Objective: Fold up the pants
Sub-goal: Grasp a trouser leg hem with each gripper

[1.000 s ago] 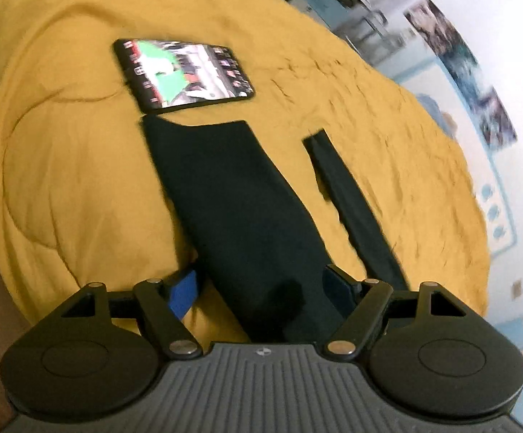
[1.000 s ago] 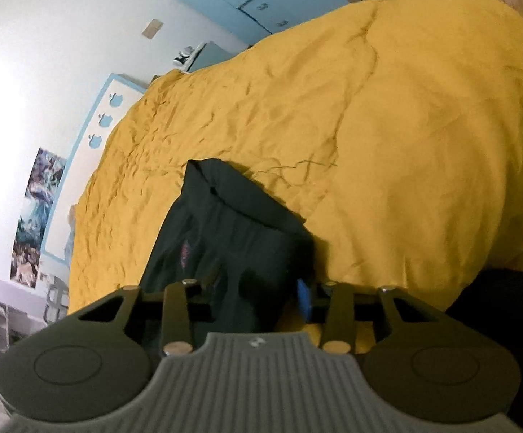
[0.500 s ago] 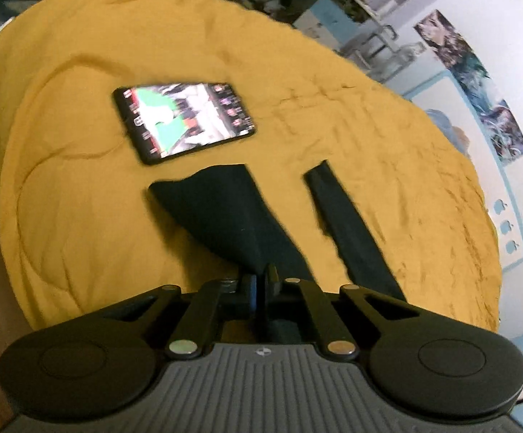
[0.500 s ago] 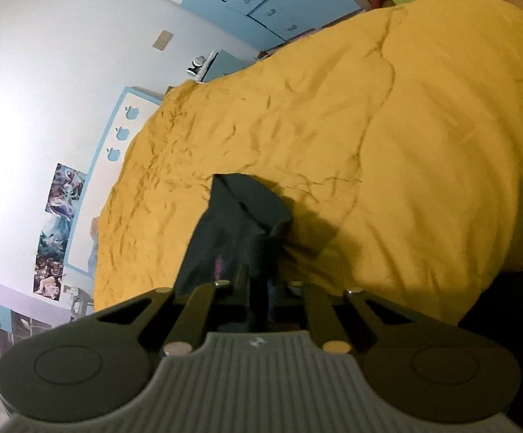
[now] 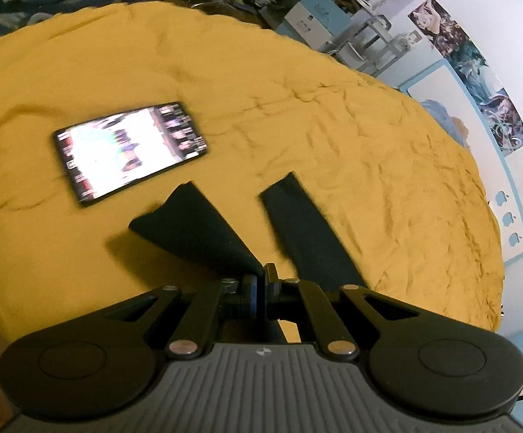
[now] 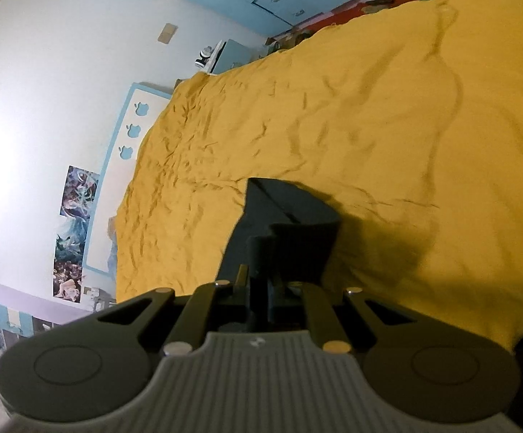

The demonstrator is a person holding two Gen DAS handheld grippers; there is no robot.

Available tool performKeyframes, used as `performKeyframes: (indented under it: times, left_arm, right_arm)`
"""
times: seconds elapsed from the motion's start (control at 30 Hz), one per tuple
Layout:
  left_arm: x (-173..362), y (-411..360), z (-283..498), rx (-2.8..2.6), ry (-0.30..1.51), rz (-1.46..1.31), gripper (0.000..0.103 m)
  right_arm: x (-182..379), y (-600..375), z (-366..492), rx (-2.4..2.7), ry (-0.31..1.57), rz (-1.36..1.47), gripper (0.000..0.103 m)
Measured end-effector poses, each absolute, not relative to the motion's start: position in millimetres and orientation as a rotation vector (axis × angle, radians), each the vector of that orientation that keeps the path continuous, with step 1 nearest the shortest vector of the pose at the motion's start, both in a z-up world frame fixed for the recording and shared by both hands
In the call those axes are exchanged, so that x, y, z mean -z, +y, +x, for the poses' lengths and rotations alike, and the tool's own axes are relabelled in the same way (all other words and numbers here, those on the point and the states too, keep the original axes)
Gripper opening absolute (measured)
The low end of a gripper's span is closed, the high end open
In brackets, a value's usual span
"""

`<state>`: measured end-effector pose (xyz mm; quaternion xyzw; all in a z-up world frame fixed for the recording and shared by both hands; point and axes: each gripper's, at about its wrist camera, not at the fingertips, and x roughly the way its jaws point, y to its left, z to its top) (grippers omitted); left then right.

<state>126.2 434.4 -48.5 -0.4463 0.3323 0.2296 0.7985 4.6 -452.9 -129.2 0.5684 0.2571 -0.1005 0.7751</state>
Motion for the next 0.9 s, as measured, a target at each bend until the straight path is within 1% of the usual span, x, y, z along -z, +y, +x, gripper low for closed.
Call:
performKeyframes:
  times: [0.17, 0.4, 0.63, 0.9]
  left_arm:
    - [38, 431, 178, -0.48, 0.739, -0.928, 0.003]
    - [54, 441, 248, -0.54, 0.83, -0.952, 0.003]
    - [90, 446, 323, -0.603, 0.96, -0.928, 0.003]
    - [126, 449, 383, -0.622, 1.037, -0.905, 0.003]
  right_arm:
    - [127, -462, 58, 0.217, 0.62, 1.267, 0.003]
    - [139, -477, 144, 0.264, 0.76, 1.284, 0.003]
    - [164, -485, 228, 0.291, 0.863, 1.257, 0.003]
    - [186, -488, 294, 0.281, 0.949, 1.244, 0.004]
